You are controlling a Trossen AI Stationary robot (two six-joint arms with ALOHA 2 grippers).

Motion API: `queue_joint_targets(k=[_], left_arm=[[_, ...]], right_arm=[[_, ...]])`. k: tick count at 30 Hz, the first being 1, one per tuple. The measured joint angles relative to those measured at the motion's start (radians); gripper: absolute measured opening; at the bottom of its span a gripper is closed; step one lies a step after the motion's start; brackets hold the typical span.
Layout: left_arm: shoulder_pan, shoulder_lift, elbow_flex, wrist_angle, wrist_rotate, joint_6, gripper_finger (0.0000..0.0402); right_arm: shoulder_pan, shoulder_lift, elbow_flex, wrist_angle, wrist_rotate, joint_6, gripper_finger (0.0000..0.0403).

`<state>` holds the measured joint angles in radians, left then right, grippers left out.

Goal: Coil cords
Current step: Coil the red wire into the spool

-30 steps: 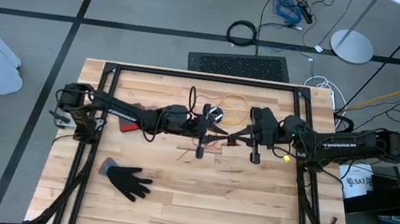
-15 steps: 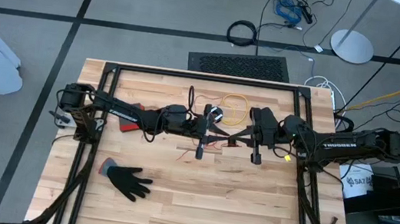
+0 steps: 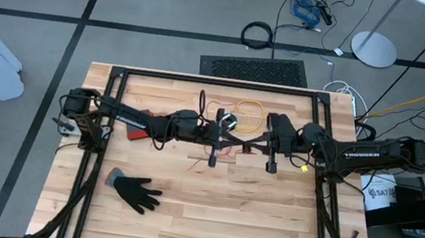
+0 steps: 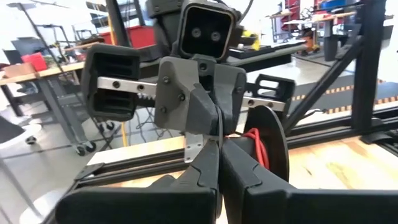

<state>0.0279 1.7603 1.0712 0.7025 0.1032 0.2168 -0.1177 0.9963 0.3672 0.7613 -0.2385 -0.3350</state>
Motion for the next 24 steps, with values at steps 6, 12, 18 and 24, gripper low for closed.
queue_joint_targets(k=[6,12,18,24], left_arm=[[-0.001,0.0,0.001,-0.014,-0.014,0.004,0.0002],[-0.001,0.0,0.001,-0.02,-0.013,0.009,0.0001],[-0.002,0.0,0.001,-0.019,-0.015,0.026,0.0],[-0.002,0.0,0.0,-0.02,-0.018,0.026,0.0]], right_arm=[[0.0,-0.045,0.0,-0.077,0.031,0.016,0.0051],[-0.001,-0.09,0.0,-0.199,0.034,0.046,0.0073],[-0.001,-0.119,0.0,-0.249,0.037,0.046,0.006],[-0.001,-0.134,0.0,-0.308,0.036,0.054,0.0041]])
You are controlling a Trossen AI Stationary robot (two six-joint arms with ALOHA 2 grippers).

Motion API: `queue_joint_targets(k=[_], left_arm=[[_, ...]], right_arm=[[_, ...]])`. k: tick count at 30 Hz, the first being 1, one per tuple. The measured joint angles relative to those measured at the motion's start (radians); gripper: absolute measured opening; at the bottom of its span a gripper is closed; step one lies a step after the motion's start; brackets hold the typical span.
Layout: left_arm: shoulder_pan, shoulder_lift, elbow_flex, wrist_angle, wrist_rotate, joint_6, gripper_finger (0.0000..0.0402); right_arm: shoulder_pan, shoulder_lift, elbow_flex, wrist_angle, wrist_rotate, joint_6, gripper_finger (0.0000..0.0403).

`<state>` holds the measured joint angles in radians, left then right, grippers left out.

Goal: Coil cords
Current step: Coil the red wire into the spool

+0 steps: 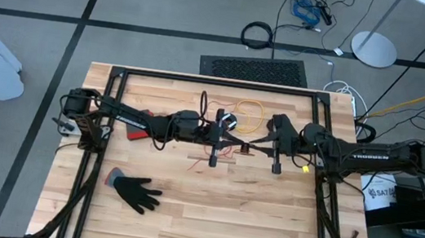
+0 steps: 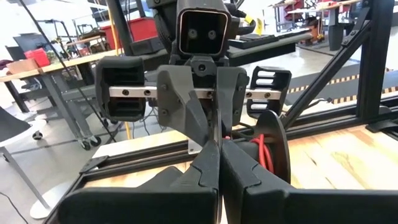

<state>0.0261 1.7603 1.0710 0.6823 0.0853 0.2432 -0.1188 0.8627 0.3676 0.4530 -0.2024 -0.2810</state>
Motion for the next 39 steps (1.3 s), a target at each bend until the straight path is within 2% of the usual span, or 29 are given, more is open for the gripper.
queue_joint_targets(k=[8,19,28,39], left_arm=[[0.0,0.0,0.0,0.008,0.021,0.0,0.0],[0.0,0.0,0.014,0.025,0.039,-0.001,0.0026],[-0.001,0.006,0.054,0.026,0.038,-0.002,0.003],[-0.001,0.034,0.059,0.024,0.039,-0.01,0.0032]], right_arm=[[0.0,0.0,0.0,-0.004,0.0,-0.035,0.0004],[0.0,0.002,0.0,0.051,-0.004,-0.049,0.0],[0.0,0.009,0.0,0.082,-0.007,-0.038,0.0],[0.001,0.085,-0.005,0.197,-0.036,-0.046,0.0]])
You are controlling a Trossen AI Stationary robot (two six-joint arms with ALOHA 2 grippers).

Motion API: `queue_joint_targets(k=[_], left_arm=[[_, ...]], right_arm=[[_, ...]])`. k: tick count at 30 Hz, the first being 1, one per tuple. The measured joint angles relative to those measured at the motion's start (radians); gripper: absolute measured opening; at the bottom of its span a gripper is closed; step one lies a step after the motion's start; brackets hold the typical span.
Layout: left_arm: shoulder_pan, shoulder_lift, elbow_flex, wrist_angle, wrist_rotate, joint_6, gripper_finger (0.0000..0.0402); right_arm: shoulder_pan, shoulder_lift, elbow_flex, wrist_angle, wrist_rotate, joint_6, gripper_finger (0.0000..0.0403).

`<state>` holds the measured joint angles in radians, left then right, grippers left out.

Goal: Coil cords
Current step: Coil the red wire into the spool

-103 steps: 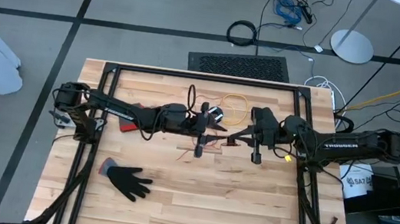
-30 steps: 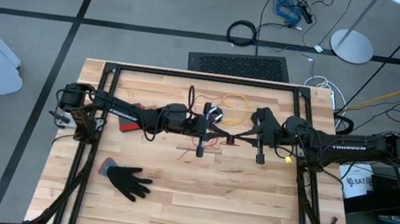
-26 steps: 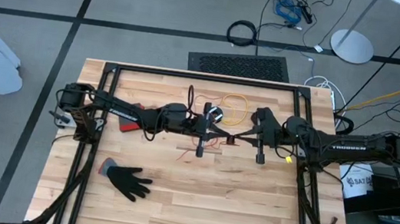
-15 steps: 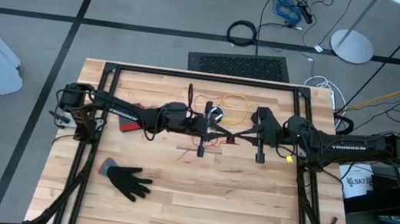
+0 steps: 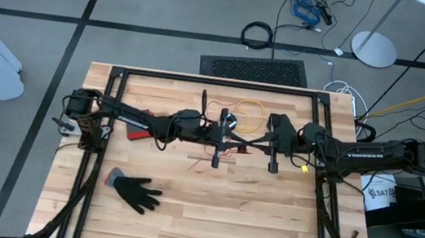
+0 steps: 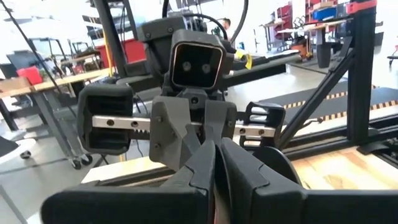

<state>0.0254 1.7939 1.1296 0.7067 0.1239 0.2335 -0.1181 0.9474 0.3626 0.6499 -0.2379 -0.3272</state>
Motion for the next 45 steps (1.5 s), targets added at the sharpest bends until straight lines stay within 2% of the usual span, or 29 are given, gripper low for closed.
queue_joint_targets(k=[17,22,32,45], left_arm=[[0.014,0.011,0.0,-0.055,0.005,-0.002,0.0031],[0.014,0.011,0.0,-0.054,0.003,0.03,0.0008],[0.014,0.011,-0.002,-0.059,-0.014,0.068,0.0003],[0.034,0.005,-0.004,-0.065,-0.051,0.094,0.0001]], right_arm=[[0.0,-0.003,0.0,0.019,-0.001,-0.024,0.0],[0.0,-0.003,0.0,0.019,-0.004,-0.024,0.0],[0.0,-0.004,0.001,-0.003,0.008,-0.025,0.0002],[0.001,-0.059,0.006,-0.088,0.175,-0.01,0.0066]])
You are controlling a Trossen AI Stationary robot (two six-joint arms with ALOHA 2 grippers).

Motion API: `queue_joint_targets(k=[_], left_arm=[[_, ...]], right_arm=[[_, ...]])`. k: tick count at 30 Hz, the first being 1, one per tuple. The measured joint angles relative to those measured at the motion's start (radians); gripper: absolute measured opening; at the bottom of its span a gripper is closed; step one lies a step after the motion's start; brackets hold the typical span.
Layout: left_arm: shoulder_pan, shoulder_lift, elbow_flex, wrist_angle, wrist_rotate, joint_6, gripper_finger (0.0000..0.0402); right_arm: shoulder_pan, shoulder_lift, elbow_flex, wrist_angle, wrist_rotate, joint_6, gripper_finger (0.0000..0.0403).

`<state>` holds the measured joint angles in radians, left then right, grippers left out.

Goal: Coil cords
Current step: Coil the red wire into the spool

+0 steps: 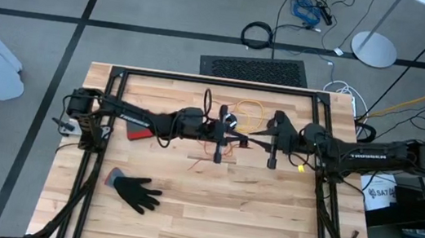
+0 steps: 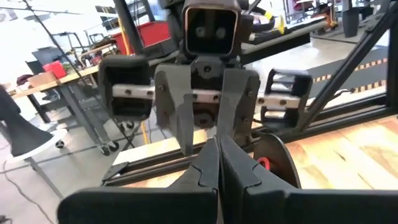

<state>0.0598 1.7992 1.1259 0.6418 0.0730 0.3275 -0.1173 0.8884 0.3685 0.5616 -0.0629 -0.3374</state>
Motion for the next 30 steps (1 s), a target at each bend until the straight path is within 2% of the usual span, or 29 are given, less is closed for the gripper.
queue_joint_targets(k=[5,12,30], left_arm=[[0.011,-0.004,-0.004,-0.028,-0.018,0.001,0.0],[0.033,-0.039,-0.001,-0.017,-0.024,0.001,0.0],[0.054,-0.05,-0.001,0.019,-0.058,0.05,0.0]], right_arm=[[0.0,-0.072,0.007,-0.038,0.072,0.004,0.0077],[0.0,-0.154,0.004,-0.131,0.073,0.032,0.0077],[0.001,-0.158,0.0,-0.23,0.061,0.12,0.0077]])
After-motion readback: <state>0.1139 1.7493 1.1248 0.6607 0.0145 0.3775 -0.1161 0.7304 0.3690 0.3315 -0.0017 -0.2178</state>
